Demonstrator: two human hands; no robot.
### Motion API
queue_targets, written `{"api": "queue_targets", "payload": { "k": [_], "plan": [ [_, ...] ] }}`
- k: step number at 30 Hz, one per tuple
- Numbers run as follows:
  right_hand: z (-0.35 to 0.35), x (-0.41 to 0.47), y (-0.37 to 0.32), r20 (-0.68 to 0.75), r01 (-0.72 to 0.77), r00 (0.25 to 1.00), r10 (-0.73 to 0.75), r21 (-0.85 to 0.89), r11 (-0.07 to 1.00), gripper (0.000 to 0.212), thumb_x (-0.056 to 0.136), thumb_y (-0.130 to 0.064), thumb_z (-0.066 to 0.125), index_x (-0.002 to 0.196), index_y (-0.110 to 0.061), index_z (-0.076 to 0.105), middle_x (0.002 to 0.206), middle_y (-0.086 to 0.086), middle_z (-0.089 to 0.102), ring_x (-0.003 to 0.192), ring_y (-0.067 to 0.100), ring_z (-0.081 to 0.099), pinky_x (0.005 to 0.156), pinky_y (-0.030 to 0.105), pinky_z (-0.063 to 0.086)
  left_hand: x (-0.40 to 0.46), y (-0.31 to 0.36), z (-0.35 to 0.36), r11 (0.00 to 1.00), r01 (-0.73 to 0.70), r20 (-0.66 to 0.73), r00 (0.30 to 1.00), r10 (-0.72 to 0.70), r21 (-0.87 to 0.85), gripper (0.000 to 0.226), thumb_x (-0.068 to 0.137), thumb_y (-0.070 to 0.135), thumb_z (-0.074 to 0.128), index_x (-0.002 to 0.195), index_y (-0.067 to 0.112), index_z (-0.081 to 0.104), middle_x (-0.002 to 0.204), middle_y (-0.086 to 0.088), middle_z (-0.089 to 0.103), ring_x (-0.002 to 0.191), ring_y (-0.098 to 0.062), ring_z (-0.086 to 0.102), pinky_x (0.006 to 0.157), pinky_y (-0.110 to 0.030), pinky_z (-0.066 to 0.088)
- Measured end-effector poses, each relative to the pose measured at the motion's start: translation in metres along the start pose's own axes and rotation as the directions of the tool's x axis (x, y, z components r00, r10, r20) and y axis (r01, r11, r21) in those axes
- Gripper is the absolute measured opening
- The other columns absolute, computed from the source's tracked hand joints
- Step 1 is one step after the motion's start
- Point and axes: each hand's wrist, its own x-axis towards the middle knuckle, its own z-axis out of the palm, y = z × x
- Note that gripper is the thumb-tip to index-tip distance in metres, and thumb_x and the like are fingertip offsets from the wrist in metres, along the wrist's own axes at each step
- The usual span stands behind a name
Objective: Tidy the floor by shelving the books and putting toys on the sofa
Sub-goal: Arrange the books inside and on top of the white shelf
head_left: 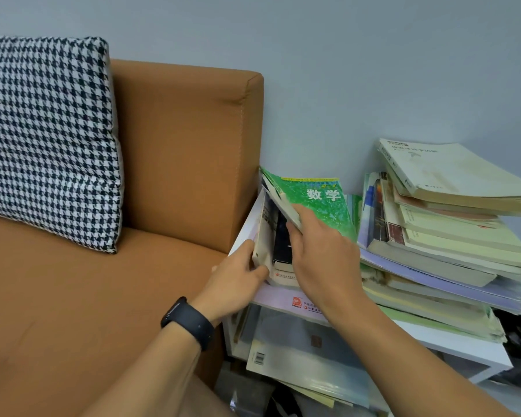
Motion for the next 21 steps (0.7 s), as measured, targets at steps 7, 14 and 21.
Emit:
{"api": "queue_targets", "payload": {
  "k": [7, 14, 21],
  "plan": [
    [-0.002, -0.005, -0.012, 0.249, 0.016, 0.969, 0.013, -0.114, 0.993, 0.039, 0.1, -0.033, 0.045, 0.138, -0.034, 0.039, 0.125, -0.003, 0.062, 0.101, 0.037, 0.062, 0.071, 0.039, 0.037, 0.004, -0.011, -0.005, 0.975, 0.151, -0.107, 0.985, -0.134, 0.163, 0.05, 0.095, 0.039, 0.056, 0.141, 0.026, 0.042, 0.128, 0.0, 0.044, 0.113, -0.021, 0.044, 0.083, -0.029, 0.036],
    [-0.002, -0.006, -0.005, 0.273, 0.017, 0.962, 0.019, -0.13, 0.991, 0.044, 0.1, -0.03, 0.043, 0.143, -0.034, 0.034, 0.119, 0.004, 0.065, 0.098, 0.039, 0.061, 0.07, 0.04, 0.035, 0.006, -0.018, -0.008, 0.992, 0.111, -0.164, 0.979, -0.121, -0.064, 0.017, 0.094, 0.035, 0.065, 0.096, 0.02, 0.072, 0.083, 0.002, 0.07, 0.074, -0.016, 0.062, 0.061, -0.028, 0.045],
    [-0.003, -0.006, 0.003, 0.262, 0.007, 0.965, 0.01, -0.062, 0.998, 0.042, 0.1, -0.03, 0.044, 0.141, -0.035, 0.036, 0.111, 0.004, 0.067, 0.093, 0.039, 0.06, 0.072, 0.041, 0.041, -0.003, -0.013, -0.009, 0.97, 0.035, -0.07, 0.996, -0.054, -0.24, 0.015, 0.089, 0.016, 0.07, 0.101, 0.023, 0.064, 0.092, -0.001, 0.072, 0.071, -0.018, 0.071, 0.068, -0.041, 0.062]
  ]
}}
